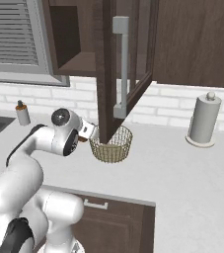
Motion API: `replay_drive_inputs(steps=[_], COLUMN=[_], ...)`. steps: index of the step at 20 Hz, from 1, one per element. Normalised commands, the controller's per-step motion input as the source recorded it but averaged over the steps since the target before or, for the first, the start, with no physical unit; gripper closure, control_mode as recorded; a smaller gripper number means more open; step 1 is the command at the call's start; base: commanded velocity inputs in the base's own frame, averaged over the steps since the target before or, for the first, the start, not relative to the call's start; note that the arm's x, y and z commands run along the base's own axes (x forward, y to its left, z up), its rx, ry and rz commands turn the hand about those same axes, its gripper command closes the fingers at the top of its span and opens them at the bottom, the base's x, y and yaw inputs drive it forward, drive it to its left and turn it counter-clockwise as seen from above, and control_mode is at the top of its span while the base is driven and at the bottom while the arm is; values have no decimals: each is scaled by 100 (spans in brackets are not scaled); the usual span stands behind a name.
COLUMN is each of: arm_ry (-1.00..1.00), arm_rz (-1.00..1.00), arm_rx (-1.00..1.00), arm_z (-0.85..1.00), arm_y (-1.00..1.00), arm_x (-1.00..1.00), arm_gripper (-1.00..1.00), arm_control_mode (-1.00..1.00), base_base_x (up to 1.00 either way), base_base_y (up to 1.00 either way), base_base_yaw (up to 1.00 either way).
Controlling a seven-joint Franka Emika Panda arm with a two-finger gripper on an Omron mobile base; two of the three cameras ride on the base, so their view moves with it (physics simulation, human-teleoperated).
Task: Open the cabinet, pick up the bread from the cabinet and place it in the basket. Then move the basket to the dining counter.
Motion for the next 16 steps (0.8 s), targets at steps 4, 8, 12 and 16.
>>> replay_drive_inputs(steps=[4, 8, 12, 16], arm_ry=[19, 20, 9, 0], arm_rz=[-13, -11, -7, -1], arm_rx=[7, 1, 0, 0], arm_z=[0, -5, -54, -69], arm_y=[-44, -36, -35, -4], arm_x=[55, 31, 51, 35], arm_gripper=[100, 100, 100, 100], arm_control_mode=[-100, -100, -100, -100], base_base_x=[0, 0, 0, 0], base_base_y=[0, 0, 0, 0], base_base_yaw=[0, 0, 0, 0])
